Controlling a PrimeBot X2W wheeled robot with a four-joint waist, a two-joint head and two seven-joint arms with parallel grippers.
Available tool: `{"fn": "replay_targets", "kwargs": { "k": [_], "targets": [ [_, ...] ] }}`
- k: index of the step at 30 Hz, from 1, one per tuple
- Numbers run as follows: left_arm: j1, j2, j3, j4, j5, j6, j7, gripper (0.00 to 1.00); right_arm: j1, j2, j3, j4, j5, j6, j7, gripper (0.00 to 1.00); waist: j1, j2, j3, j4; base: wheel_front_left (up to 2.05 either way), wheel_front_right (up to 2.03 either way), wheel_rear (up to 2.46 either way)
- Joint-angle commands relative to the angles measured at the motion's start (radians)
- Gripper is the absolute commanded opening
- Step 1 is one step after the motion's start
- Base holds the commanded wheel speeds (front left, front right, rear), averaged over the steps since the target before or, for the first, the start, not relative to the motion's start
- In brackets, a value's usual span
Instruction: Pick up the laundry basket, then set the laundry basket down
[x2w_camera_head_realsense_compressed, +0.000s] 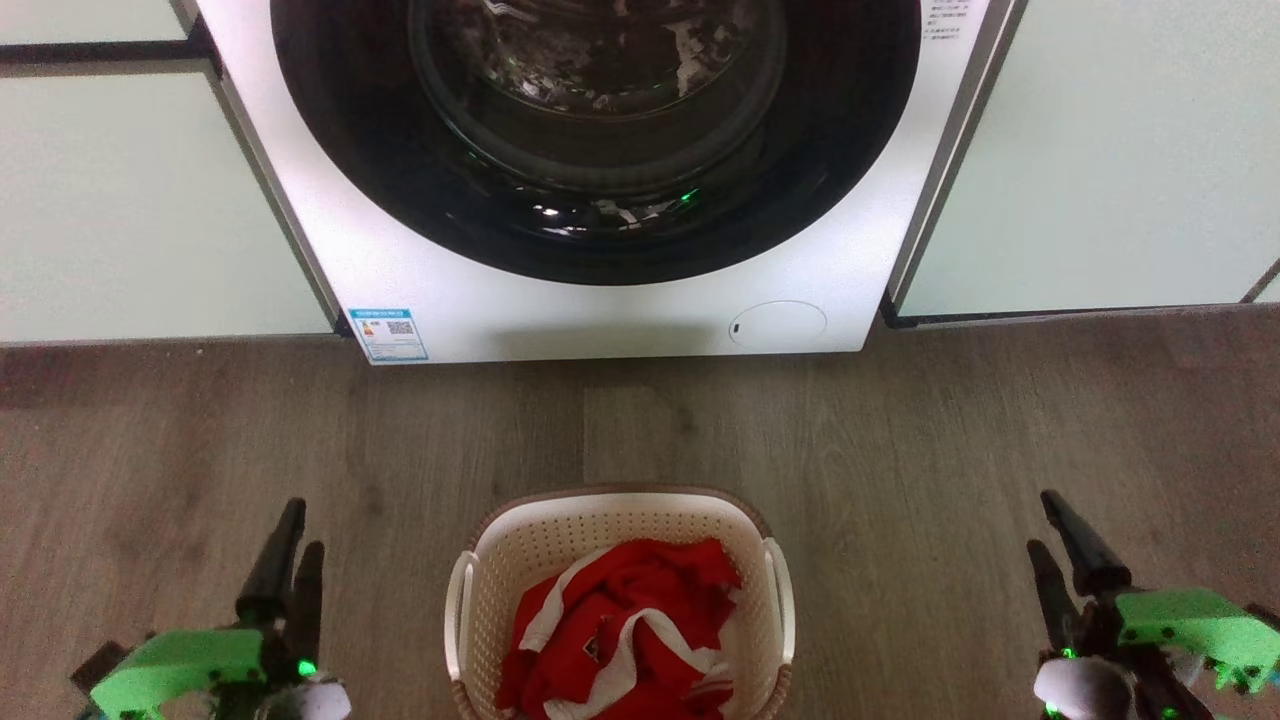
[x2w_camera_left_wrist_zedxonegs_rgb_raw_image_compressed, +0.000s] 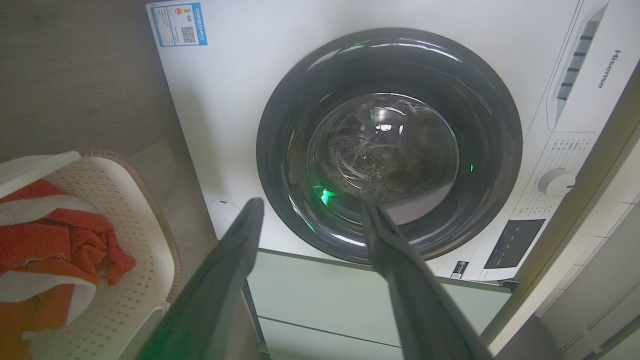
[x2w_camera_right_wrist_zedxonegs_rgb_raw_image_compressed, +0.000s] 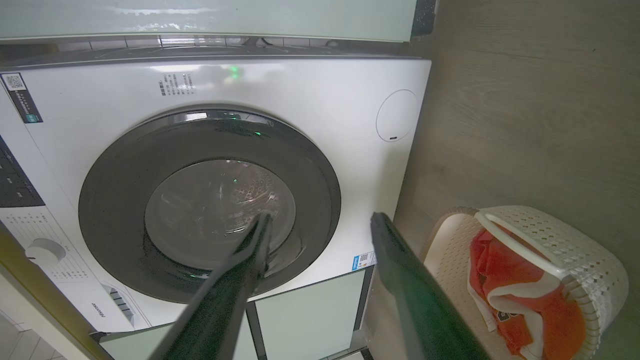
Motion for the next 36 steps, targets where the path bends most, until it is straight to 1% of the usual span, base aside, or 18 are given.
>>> {"fn": "replay_targets", "kwargs": {
  "k": [1, 11, 18, 28, 36],
  "targets": [
    [-0.056, 0.007, 0.005, -0.034, 0.020, -0.001, -0.009, 1.00, -0.037, -0.006, -0.001, -0.035, -0.019, 0.002, -0.010, 1.00, 0.0000, -0.0001, 0.000, 0.000, 0.00, 0.00, 0.00],
    [-0.070, 0.007, 0.026, -0.044, 0.090, 0.000, -0.039, 1.00, -0.049, -0.007, -0.017, -0.039, -0.084, 0.002, -0.039, 1.00, 0.0000, -0.0001, 0.002, -0.002, 0.00, 0.00, 0.00],
    [-0.080, 0.008, 0.038, -0.082, 0.171, 0.005, -0.059, 1.00, -0.065, -0.007, -0.032, -0.073, -0.188, 0.002, -0.059, 1.00, 0.0000, -0.0001, 0.003, -0.002, 0.00, 0.00, 0.00],
    [-0.091, 0.008, 0.029, -0.158, 0.303, 0.031, -0.086, 1.00, -0.083, -0.008, -0.035, -0.128, -0.314, 0.003, -0.086, 1.00, 0.0000, -0.0001, 0.002, -0.001, 0.00, 0.00, 0.00],
    [-0.105, 0.008, 0.007, -0.234, 0.437, 0.060, -0.109, 1.00, -0.099, -0.009, -0.024, -0.188, -0.471, 0.003, -0.109, 1.00, 0.0000, -0.0001, 0.003, 0.005, 0.00, 0.00, 0.00]
  ]
}}
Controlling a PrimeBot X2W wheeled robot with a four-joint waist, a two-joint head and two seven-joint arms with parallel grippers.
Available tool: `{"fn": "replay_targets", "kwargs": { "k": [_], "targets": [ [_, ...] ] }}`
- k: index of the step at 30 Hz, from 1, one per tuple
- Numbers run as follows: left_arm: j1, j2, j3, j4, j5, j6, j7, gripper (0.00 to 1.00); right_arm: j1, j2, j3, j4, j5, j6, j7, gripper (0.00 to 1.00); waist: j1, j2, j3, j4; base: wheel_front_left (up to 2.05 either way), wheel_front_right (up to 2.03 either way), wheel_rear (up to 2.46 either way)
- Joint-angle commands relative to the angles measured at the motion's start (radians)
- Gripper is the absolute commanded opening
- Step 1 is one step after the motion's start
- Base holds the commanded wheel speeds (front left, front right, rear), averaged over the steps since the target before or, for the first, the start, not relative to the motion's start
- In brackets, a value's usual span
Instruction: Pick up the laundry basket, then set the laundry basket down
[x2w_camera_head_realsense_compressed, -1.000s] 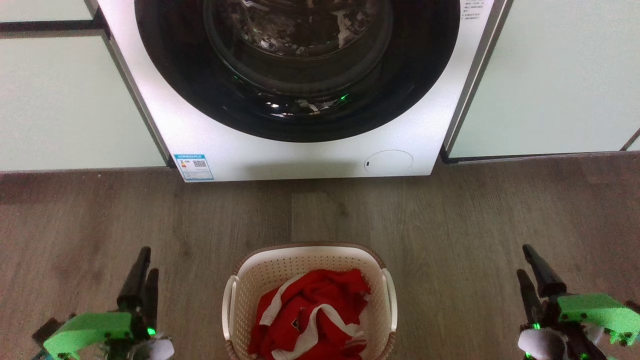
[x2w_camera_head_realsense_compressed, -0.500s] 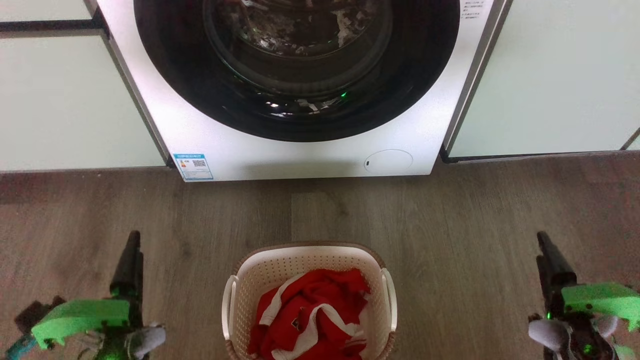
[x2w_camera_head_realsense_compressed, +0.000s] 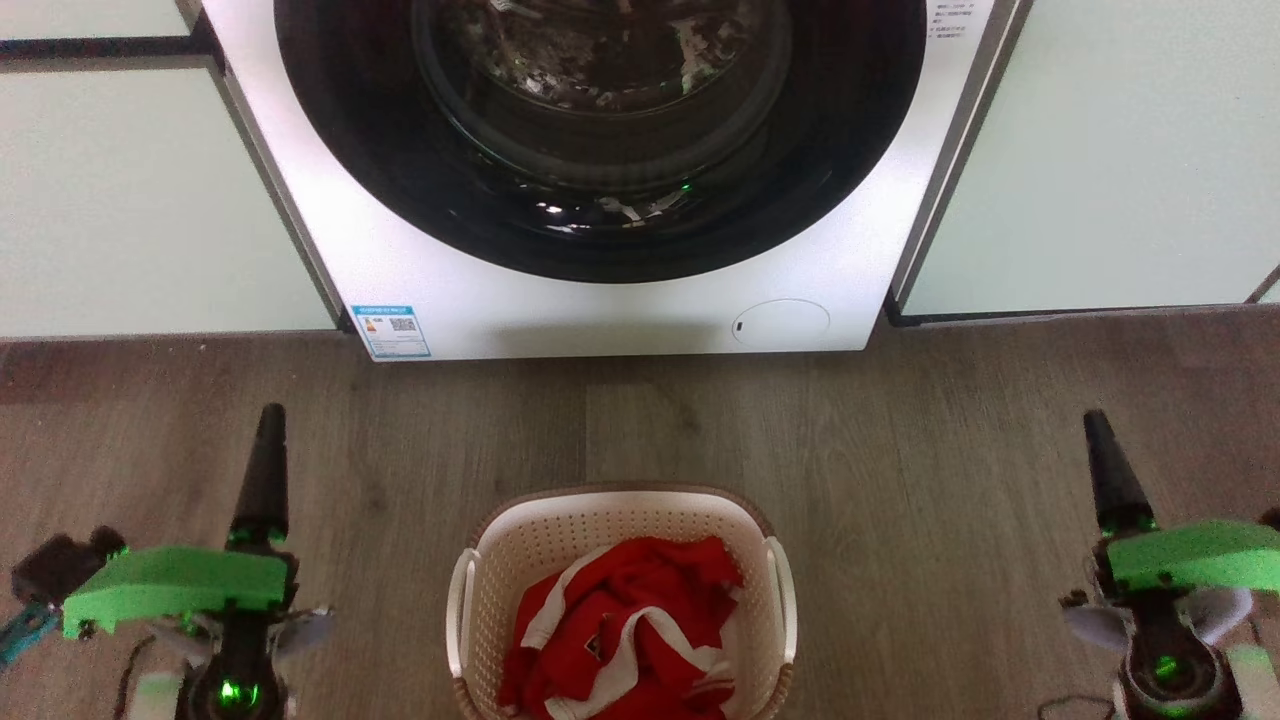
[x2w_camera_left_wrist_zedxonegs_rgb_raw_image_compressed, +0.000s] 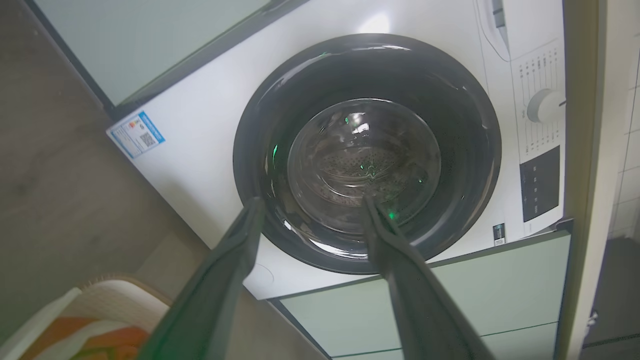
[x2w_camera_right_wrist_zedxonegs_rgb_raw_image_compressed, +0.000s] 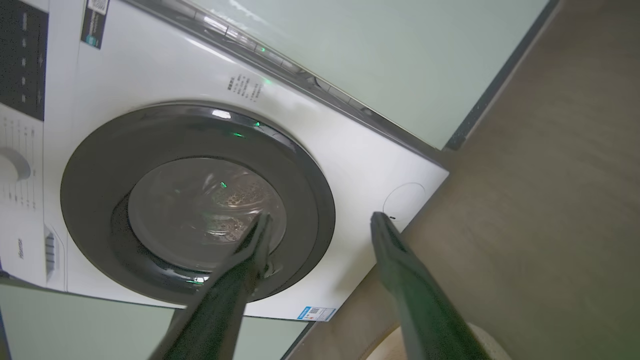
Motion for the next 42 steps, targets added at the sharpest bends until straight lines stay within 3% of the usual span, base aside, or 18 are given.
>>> {"fn": "replay_targets", "kwargs": {
  "k": [1, 16, 25, 33, 42],
  "targets": [
    [-0.063, 0.009, 0.005, -0.059, 0.044, 0.010, -0.013, 1.00, -0.067, -0.009, 0.012, -0.053, -0.045, 0.003, -0.015, 1.00, -0.0001, 0.0000, 0.000, 0.001, 0.00, 0.00, 0.00],
    [-0.090, 0.018, -0.061, -0.168, 0.347, 0.115, -0.057, 1.00, -0.095, -0.010, 0.047, -0.129, -0.324, 0.003, -0.059, 1.00, -0.0001, 0.0000, 0.003, 0.005, 0.00, 0.00, 0.00],
    [-0.100, 0.095, -0.196, -0.179, 0.513, 0.223, -0.084, 1.00, -0.107, -0.011, 0.081, -0.146, -0.493, 0.004, -0.086, 1.00, -0.0001, 0.0000, 0.003, 0.002, 0.00, 0.00, 0.00],
    [-0.121, 0.161, -0.331, -0.137, 0.597, 0.316, -0.110, 1.00, -0.108, -0.012, 0.118, -0.142, -0.642, 0.004, -0.112, 1.00, -0.0001, 0.0000, 0.003, -0.001, 0.00, 0.00, 0.00],
    [-0.132, 0.187, -0.419, -0.083, 0.651, 0.317, -0.134, 1.00, -0.099, -0.012, 0.151, -0.085, -0.776, 0.004, -0.135, 1.00, -0.0001, 0.0000, 0.001, 0.001, 0.00, 0.00, 0.00]
  ]
}}
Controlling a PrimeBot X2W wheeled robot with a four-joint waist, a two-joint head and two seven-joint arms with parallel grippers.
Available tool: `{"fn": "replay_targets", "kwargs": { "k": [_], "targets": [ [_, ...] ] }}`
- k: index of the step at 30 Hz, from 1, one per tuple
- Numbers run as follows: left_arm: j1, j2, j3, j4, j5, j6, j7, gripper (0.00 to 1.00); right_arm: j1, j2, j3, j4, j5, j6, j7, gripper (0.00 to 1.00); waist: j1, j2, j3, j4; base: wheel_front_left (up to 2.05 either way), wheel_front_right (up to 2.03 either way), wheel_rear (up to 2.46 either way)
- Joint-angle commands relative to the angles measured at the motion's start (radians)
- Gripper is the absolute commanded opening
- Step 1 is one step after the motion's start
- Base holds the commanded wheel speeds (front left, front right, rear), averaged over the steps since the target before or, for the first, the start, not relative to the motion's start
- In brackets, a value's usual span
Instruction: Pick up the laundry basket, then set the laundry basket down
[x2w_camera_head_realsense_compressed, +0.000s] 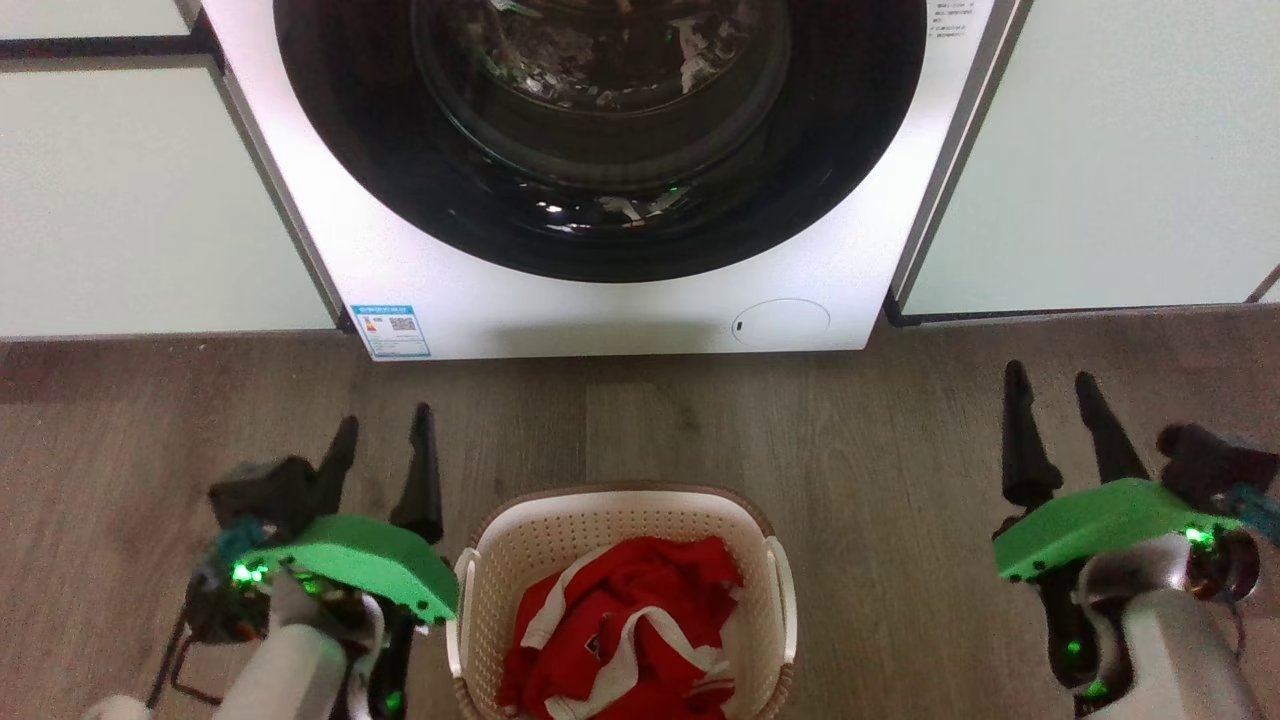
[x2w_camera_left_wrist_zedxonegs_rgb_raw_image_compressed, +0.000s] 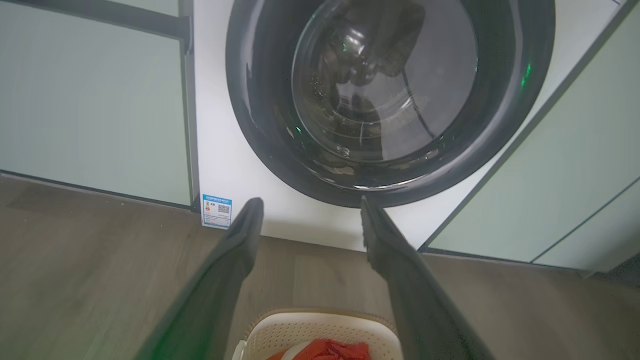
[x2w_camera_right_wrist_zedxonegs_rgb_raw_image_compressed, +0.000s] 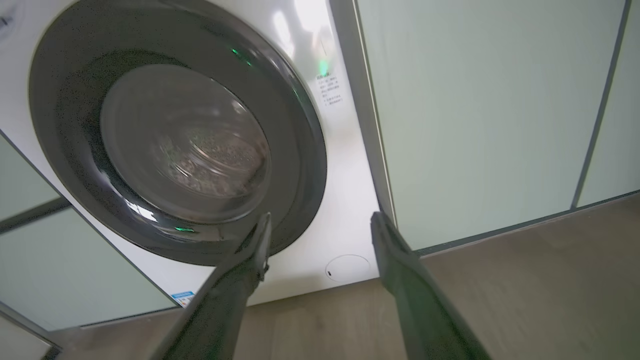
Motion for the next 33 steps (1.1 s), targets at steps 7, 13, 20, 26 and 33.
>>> {"fn": "replay_targets", "kwargs": {
  "k": [7, 13, 20, 26, 33],
  "targets": [
    [-0.075, 0.026, -0.010, -0.003, 0.080, -0.007, -0.031, 1.00, -0.055, -0.011, 0.050, 0.001, -0.107, 0.005, -0.033, 1.00, -0.0001, 0.0000, 0.000, 0.000, 0.00, 0.00, 0.00],
    [-0.086, 0.020, 0.009, -0.048, 0.161, 0.036, -0.049, 1.00, -0.074, -0.012, 0.052, -0.037, -0.167, 0.005, -0.050, 1.00, -0.0001, 0.0000, 0.005, -0.003, 0.00, 0.00, 0.00],
    [-0.102, 0.045, 0.007, -0.159, 0.307, 0.128, -0.069, 1.00, -0.082, -0.012, 0.049, -0.133, -0.244, 0.005, -0.071, 1.00, -0.0001, 0.0000, 0.011, -0.005, 0.00, 0.00, 0.00],
    [-0.093, 0.062, -0.043, -0.154, 0.354, 0.154, -0.087, 1.00, -0.064, -0.013, 0.057, -0.116, -0.304, 0.005, -0.088, 1.00, -0.0001, 0.0000, 0.013, -0.004, 0.00, 0.00, 0.00],
    [-0.077, 0.016, -0.025, -0.097, 0.334, 0.103, -0.107, 1.00, -0.051, -0.013, 0.060, -0.056, -0.340, 0.006, -0.109, 1.00, -0.0001, 0.0000, 0.016, -0.005, 0.00, 0.00, 0.00]
  ]
}}
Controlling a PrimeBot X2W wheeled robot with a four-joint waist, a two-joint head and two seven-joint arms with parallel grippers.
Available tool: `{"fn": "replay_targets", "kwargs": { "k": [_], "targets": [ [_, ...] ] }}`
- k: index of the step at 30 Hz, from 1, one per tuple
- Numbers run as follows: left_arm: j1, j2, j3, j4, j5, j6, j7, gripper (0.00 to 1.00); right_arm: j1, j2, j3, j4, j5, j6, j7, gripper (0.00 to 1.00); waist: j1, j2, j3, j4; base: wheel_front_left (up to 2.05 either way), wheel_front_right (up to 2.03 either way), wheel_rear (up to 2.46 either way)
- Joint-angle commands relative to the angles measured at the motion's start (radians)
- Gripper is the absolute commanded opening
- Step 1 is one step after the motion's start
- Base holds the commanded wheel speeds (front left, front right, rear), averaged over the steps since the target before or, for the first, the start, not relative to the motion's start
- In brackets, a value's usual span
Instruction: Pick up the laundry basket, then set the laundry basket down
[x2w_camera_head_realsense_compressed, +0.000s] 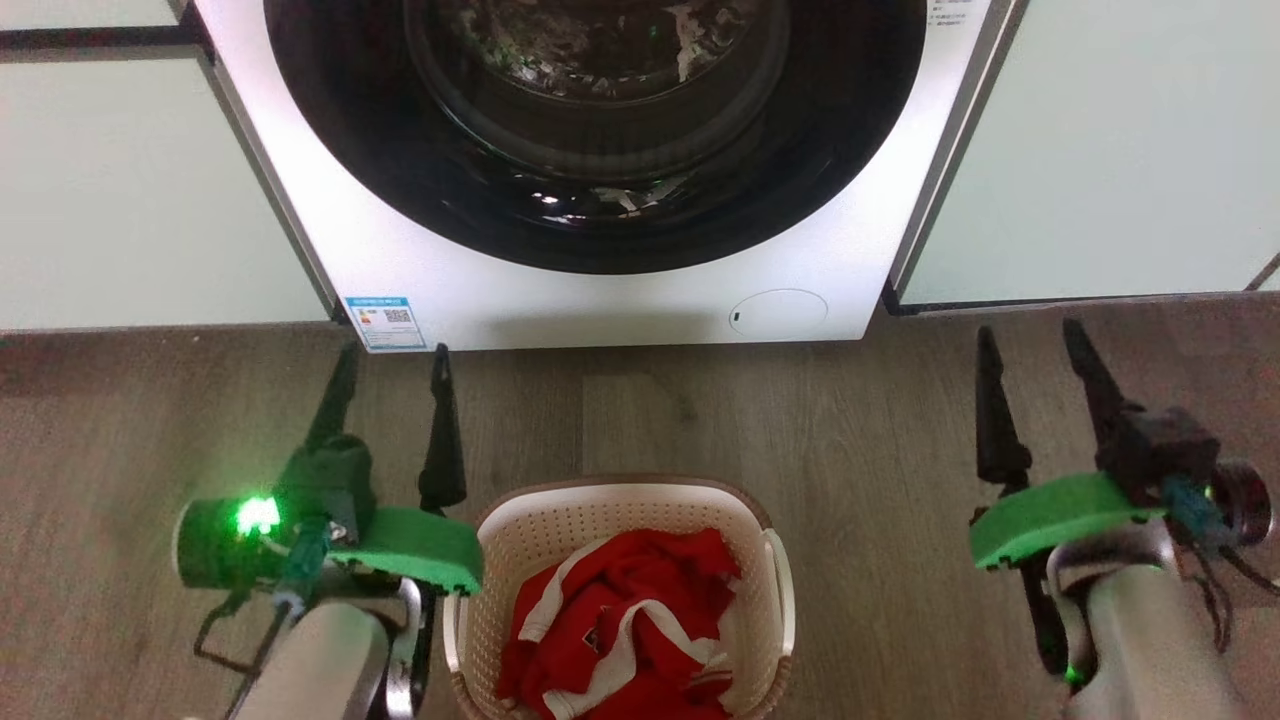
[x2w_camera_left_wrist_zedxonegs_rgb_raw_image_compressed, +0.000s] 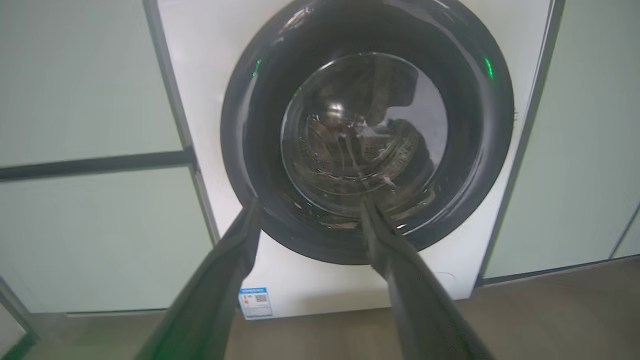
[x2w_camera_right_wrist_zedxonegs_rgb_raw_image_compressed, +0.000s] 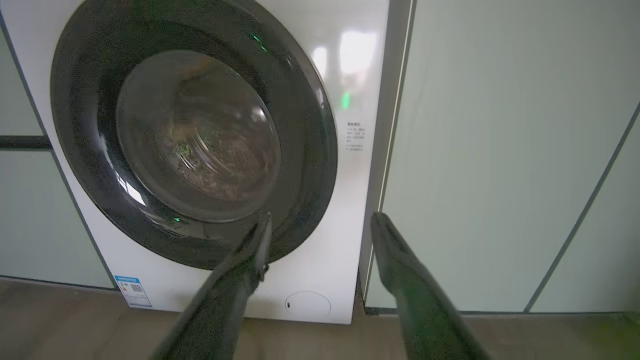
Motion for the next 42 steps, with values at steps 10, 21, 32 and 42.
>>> {"fn": "replay_targets", "kwargs": {
  "k": [10, 21, 32, 42],
  "targets": [
    [0.018, -0.110, 0.177, 0.061, 0.001, -0.186, -0.039, 1.00, -0.006, -0.011, -0.009, 0.054, -0.037, 0.006, -0.040, 1.00, -0.0001, 0.0000, 0.001, -0.001, 0.00, 0.00, 0.00],
    [0.039, -0.159, 0.261, 0.146, 0.069, -0.282, -0.040, 1.00, 0.006, -0.011, -0.011, 0.061, -0.039, 0.006, -0.041, 1.00, -0.0001, 0.0000, -0.003, -0.006, 0.00, 0.00, 0.00],
    [0.040, -0.167, 0.282, 0.163, 0.081, -0.300, -0.040, 1.00, 0.002, -0.011, -0.014, 0.063, -0.040, 0.006, -0.041, 1.00, -0.0001, 0.0000, -0.006, -0.006, 0.00, 0.00, 0.00],
    [0.031, -0.168, 0.271, 0.174, 0.063, -0.295, -0.040, 1.00, -0.004, -0.011, -0.016, 0.066, -0.042, 0.006, -0.041, 1.00, -0.0001, 0.0000, -0.003, -0.005, 0.00, 0.00, 0.00]
  ]
}}
